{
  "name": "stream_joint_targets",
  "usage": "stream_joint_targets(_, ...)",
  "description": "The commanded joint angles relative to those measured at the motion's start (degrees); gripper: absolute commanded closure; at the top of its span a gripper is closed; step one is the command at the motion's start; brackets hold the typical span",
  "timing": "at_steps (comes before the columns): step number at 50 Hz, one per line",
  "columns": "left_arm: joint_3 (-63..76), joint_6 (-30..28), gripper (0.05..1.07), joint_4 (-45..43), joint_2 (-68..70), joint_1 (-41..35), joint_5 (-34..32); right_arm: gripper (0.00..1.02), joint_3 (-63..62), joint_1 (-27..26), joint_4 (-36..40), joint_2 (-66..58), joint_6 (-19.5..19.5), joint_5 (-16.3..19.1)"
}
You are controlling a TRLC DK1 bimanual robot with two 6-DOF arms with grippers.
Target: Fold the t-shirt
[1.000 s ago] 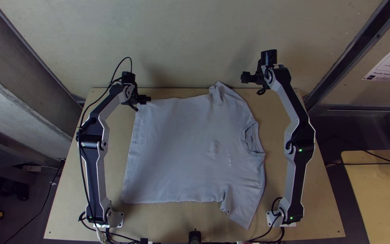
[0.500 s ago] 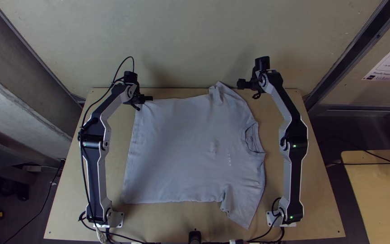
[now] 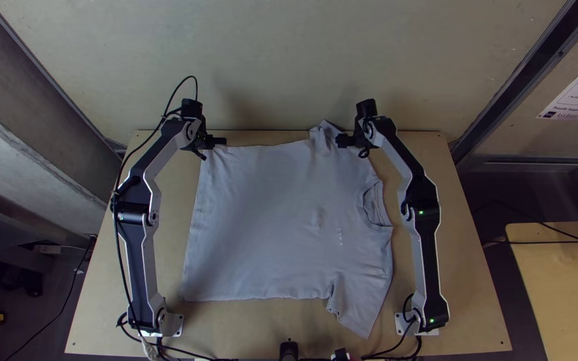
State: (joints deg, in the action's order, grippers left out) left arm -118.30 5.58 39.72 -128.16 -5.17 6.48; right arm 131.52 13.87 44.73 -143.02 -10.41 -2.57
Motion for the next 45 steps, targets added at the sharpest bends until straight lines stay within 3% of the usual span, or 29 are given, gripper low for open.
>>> stream_joint_targets(1,-0.44,0.30,1.05,0.70,3.53,-0.28,-0.68,0.13,2.33,0.28,-0.26,-2.61,0.75,-1.04)
stream_joint_targets(24,-1.41,0.30,1.05,0.70,4.41,-0.28,-1.65,0.13,3.56,0.11,-8.52,-4.28,-1.36,-2.18)
stream_joint_targets(37,-1.41,0.22,1.05,0.79,4.58,-0.28,-1.73,0.13,3.65,0.02,-8.52,-7.18,-1.71,-3.23)
stream_joint_targets(40,-1.49,0.22,1.05,0.79,4.67,-0.19,-1.73,0.27,3.65,-0.07,-8.17,-7.98,-1.71,-3.23)
stream_joint_targets(44,-1.41,-0.14,1.05,0.88,4.76,-0.10,-1.73,0.62,3.56,-0.16,-7.73,-8.41,-1.27,-3.14)
stream_joint_targets(45,-1.41,-0.14,1.05,0.88,4.76,-0.10,-1.73,0.66,3.56,-0.16,-7.64,-8.50,-1.10,-3.14)
